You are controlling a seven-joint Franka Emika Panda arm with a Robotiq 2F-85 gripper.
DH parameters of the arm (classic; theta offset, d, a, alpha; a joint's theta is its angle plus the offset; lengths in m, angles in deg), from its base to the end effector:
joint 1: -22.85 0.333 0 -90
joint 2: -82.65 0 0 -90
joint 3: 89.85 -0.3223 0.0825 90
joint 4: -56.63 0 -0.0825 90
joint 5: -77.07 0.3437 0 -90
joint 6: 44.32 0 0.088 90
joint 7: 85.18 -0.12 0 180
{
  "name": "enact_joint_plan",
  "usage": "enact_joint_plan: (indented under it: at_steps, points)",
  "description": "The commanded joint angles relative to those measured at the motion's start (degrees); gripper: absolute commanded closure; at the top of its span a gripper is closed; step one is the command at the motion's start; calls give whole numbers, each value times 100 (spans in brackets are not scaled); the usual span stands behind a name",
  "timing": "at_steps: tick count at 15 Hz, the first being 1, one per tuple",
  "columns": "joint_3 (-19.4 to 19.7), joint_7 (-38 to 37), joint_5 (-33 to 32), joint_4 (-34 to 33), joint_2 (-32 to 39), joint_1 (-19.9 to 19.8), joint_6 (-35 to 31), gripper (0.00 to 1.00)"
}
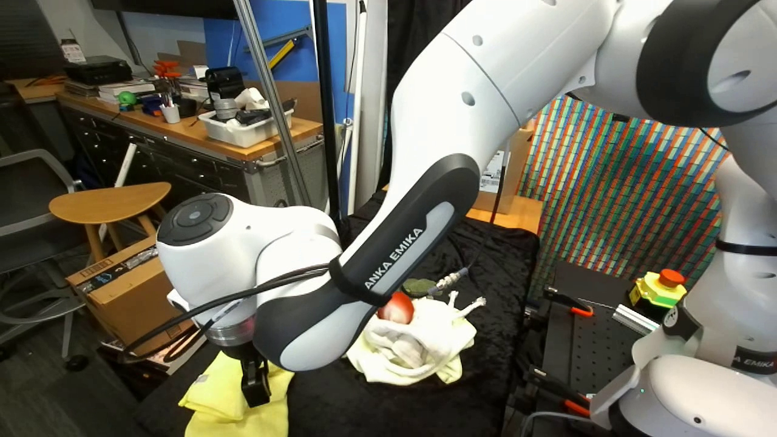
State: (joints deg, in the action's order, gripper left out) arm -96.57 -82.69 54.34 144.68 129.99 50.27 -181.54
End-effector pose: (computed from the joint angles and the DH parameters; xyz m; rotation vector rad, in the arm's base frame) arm 0.5790 0.3684 0.1901 2.6812 1.2733 0.1390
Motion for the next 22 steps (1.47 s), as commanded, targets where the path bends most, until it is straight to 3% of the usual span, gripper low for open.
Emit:
enact_joint_plan:
  at_steps: [1, 6, 14, 15, 17, 22]
  points:
    - [-86, 596, -177, -336, 297, -35, -265, 0]
    - [-142, 1185, -144, -638, 629, -67, -311, 0]
    - [-69, 1511, -150, -1132, 1001, -42, -280, 0]
    - [-72, 1530, -141, -1158, 1016, -45, -275, 23]
    - [-27, 1532, -157, -1278, 1122, -37, -285, 30]
    - [13, 1519, -140, -1343, 1162, -46, -225, 70]
